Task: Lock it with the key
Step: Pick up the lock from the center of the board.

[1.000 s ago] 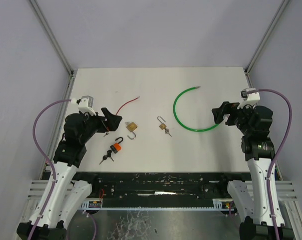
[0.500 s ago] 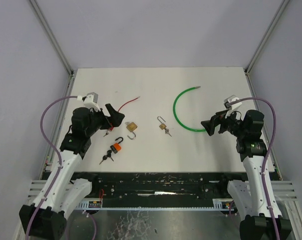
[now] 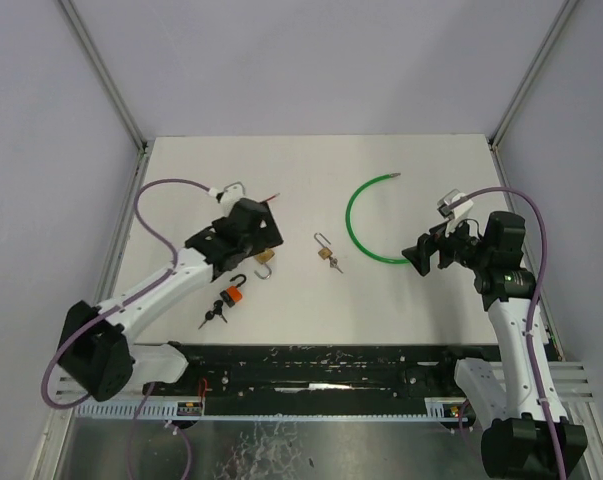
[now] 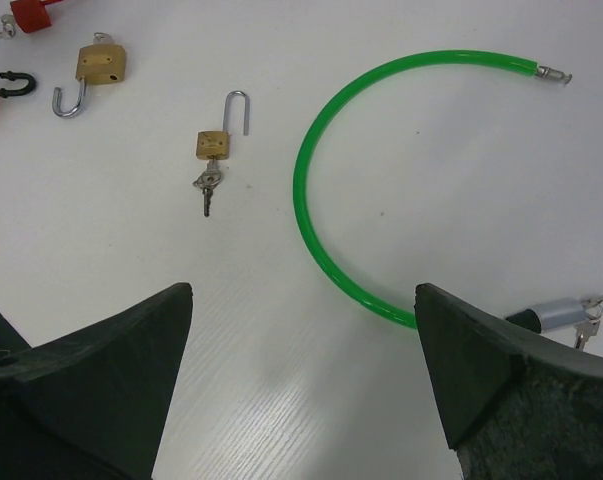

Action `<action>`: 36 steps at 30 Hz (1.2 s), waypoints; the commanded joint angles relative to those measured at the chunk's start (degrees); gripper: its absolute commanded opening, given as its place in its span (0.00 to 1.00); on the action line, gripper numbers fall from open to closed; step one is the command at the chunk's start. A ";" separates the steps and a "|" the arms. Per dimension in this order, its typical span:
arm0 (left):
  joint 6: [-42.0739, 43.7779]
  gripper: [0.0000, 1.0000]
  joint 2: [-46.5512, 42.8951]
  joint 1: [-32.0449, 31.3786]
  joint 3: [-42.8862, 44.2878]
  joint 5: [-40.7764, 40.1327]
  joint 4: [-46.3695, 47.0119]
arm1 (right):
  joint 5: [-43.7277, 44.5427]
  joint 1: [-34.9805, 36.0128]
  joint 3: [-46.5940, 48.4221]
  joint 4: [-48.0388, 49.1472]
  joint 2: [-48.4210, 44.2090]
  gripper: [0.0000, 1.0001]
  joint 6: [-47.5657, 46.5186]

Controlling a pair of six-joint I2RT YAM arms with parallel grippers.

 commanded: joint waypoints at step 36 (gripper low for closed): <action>-20.74 0.66 35.74 -0.59 12.76 -11.57 -4.20 | 1.93 -0.17 2.52 -3.85 0.69 0.99 -3.76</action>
